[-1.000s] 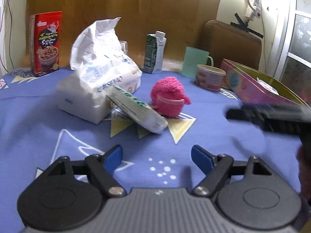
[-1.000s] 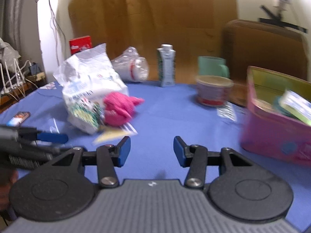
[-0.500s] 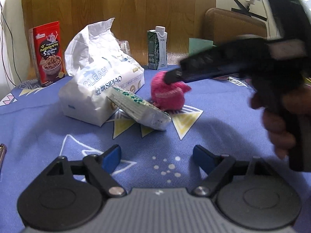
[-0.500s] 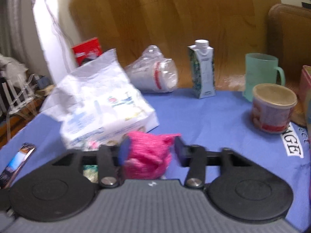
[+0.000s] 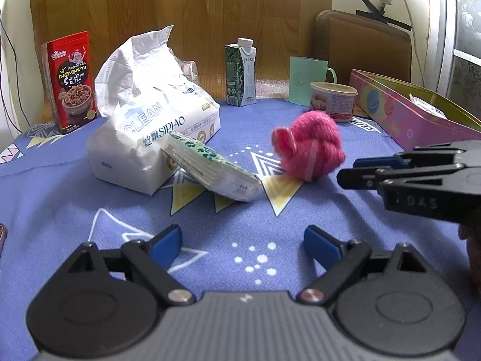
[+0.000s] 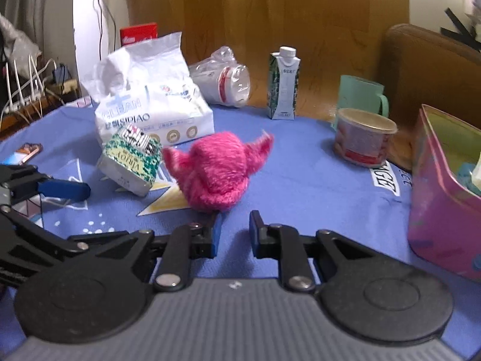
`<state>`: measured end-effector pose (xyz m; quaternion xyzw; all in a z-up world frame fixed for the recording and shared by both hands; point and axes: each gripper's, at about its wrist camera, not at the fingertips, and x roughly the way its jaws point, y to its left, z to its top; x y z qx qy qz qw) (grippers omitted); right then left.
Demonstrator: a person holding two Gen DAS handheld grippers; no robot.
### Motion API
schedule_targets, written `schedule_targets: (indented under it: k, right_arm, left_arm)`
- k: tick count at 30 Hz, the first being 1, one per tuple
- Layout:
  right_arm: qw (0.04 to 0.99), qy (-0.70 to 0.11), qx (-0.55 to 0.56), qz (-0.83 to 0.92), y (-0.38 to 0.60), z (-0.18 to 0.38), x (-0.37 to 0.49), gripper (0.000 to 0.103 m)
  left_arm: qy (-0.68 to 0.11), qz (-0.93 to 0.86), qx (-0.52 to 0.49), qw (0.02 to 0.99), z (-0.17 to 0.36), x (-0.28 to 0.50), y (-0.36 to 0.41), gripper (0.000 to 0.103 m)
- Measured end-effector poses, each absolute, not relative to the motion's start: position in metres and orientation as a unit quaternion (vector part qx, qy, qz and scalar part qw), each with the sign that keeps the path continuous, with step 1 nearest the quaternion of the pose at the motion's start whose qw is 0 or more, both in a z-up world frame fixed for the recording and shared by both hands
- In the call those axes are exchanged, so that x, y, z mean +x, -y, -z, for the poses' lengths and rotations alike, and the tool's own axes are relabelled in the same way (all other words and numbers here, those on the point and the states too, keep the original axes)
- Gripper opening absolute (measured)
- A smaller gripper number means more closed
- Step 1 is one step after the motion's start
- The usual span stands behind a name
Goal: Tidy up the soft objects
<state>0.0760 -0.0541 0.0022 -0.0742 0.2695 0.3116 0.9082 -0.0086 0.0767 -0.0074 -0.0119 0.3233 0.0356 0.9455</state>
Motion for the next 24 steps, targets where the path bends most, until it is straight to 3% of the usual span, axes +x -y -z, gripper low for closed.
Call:
schedule_targets:
  k: [3,11,18,24]
  right_arm:
    - [0.91,-0.266,-0.063,-0.312,0.055,-0.006,0.075,0.036]
    - [0.911,-0.273,-0.037,-0.308,0.058,0.004,0.074,0.046]
    - [0.916,-0.273,0.012,-0.294,0.074,0.004,0.076,0.046]
    - [0.916,-0.265,0.022,-0.3,0.081,0.004,0.075,0.046]
  left_arm:
    - [-0.323,-0.035,-0.013,0.946,0.007,-0.009,-0.076,0.092]
    - [-0.323,-0.03,-0.015,0.946,0.007,-0.01,-0.077,0.094]
    - [-0.318,-0.019,-0.027,0.947,0.006,-0.011,-0.081,0.095]
    - [-0.303,0.011,-0.07,0.95,0.004,-0.016,-0.092,0.103]
